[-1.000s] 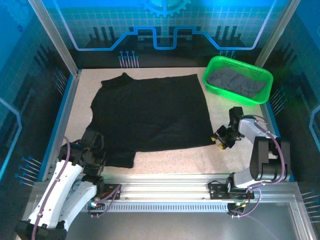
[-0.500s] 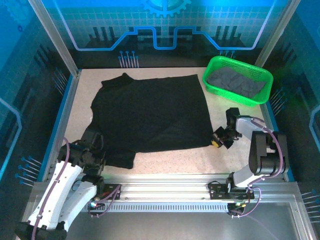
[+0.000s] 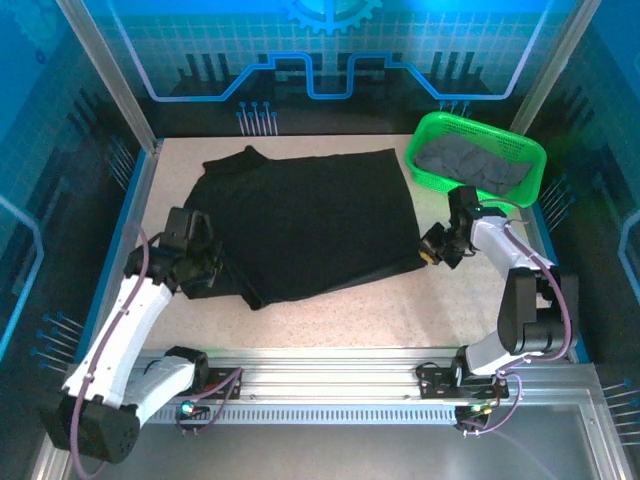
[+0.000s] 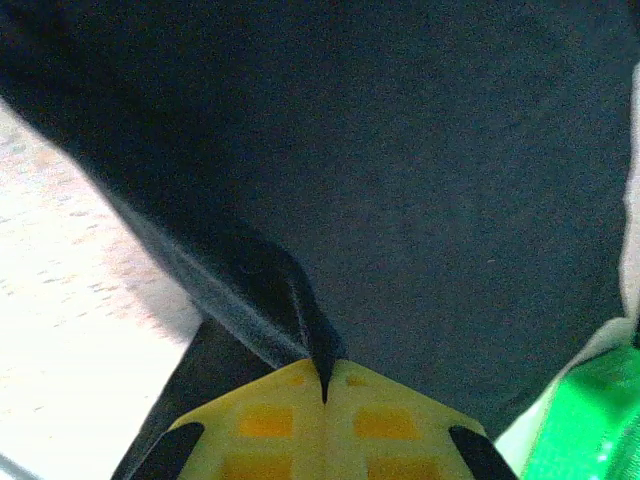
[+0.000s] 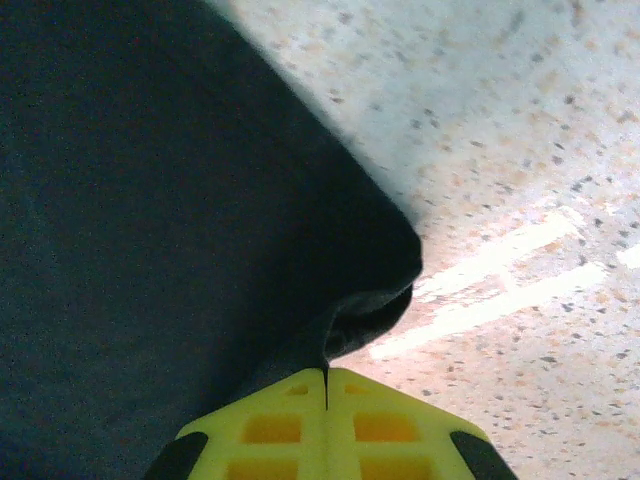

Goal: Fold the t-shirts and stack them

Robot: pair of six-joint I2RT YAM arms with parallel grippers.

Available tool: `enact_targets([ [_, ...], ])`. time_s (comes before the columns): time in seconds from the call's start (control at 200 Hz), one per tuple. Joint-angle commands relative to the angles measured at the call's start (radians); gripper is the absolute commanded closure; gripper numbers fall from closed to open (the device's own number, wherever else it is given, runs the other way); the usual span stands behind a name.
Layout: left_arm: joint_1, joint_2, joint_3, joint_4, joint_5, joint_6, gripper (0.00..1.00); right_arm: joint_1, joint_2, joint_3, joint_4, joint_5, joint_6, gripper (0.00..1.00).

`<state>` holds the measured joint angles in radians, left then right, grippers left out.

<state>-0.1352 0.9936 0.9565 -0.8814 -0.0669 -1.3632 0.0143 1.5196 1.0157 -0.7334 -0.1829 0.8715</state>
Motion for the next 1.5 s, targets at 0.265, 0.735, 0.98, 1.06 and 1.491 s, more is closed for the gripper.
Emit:
enact_targets([
  [0.265,0.138,0.195,0.135,0.162,0.064,0.189,1.0,0.026,0.162,0.221,-0.101,0.037,0.053,1.0],
  [0.735,0.213,0.334,0.226,0.219,0.042,0.286,1.0,0.033,0.374,0.473,-0.148,0.085,0.065,1.0],
  [0.98,0.218,0.45,0.287,0.252,0.063,0.359,1.0,0.036,0.453,0.558,-0.165,0.092,0.071,1.0],
  [1.06,0.219,0.483,0.311,0.259,0.067,0.38,1.0,0.039,0.476,0.581,-0.17,0.092,0.07,1.0],
  [1.491,0.232,0.614,0.388,0.26,0.043,0.486,1.0,0.056,0.575,0.698,-0.198,0.104,0.067,1.0],
])
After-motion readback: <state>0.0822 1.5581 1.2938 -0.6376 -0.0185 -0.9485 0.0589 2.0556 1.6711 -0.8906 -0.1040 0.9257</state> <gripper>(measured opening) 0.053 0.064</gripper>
